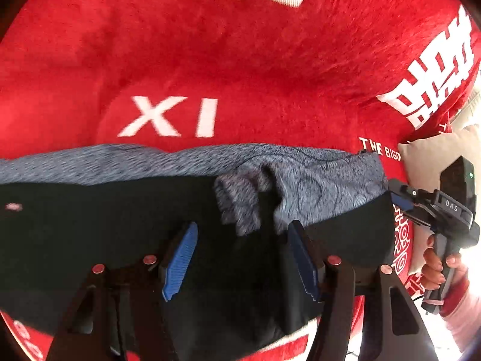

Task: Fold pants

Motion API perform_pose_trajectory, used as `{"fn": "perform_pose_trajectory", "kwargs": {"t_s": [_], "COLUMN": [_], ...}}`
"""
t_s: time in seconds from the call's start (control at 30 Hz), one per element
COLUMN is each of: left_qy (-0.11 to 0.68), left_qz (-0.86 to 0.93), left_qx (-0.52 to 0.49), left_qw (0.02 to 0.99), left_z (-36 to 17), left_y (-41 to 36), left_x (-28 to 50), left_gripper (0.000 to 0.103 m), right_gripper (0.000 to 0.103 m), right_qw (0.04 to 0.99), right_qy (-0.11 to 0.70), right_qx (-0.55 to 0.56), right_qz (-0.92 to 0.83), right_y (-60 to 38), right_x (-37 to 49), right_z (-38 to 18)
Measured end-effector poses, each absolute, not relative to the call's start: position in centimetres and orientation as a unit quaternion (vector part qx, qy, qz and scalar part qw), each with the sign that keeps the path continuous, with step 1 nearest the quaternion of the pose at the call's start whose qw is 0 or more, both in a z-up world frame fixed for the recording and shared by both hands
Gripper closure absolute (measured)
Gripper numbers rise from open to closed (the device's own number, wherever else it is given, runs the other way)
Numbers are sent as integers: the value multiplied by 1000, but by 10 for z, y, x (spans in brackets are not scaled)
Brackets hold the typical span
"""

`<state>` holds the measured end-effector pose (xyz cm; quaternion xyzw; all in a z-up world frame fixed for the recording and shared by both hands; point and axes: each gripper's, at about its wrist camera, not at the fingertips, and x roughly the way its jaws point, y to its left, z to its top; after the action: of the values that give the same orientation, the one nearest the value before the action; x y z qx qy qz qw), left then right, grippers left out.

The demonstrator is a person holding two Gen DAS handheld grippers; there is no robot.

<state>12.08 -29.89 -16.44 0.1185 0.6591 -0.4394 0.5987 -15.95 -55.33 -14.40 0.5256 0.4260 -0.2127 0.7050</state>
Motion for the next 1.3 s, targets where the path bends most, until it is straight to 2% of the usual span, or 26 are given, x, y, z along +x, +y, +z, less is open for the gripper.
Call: {"fn": "perform_pose_trajectory", "kwargs": {"t_s": [0.17,0.3,0.33,0.37,0.4,0.43,0.7,0.87,0.9,0.93,0.97,1.0,1.03,1.3], "left_qy": [652,664,667,668,669,670,663,651,646,641,636,627,615,633], "left_qz": [-491,-505,-503,-505,-505,-503,-502,-496,-491,-484,-471,-458,-452,-375], "left_qx": [111,134,145,151,165,179,178,154,157,163,171,177,170,170], "left_qw": [566,535,530,526,520,516,526,553,562,573,587,605,623,656], "left_z": [-141,-149,-152,-154,-157,-159,-165,-163,-159,-156,-153,-148,-142,-140], "left_y": [-295,-308,-310,-311,-311,-309,-285,-272,-270,-268,-268,-263,-257,-219], "left_x": [100,77,71,68,64,62,55,60,60,61,61,62,65,86], "left_gripper": [39,39,45,57,88,98,97,97,96,81,66,36,32,32], "right_gripper": [62,62,62,62,62,62,62,62,62,62,62,62,62,61], "right_qw": [701,694,693,693,692,692,717,727,727,726,726,727,728,734], "right_qy": [425,421,420,418,418,420,455,489,498,507,513,515,518,552], "right_qx": [527,539,541,542,542,540,481,442,432,423,415,410,407,363], "right_qz": [-223,-225,-226,-228,-229,-232,-216,-193,-192,-194,-195,-193,-191,-155], "right_y": [-532,-517,-515,-513,-512,-512,-492,-473,-470,-468,-467,-465,-464,-429], "right_x": [-183,-197,-199,-201,-203,-207,-193,-159,-153,-148,-142,-137,-133,-103], "right_z": [-131,-129,-129,-128,-127,-125,-104,-116,-122,-127,-132,-132,-131,-117]}}
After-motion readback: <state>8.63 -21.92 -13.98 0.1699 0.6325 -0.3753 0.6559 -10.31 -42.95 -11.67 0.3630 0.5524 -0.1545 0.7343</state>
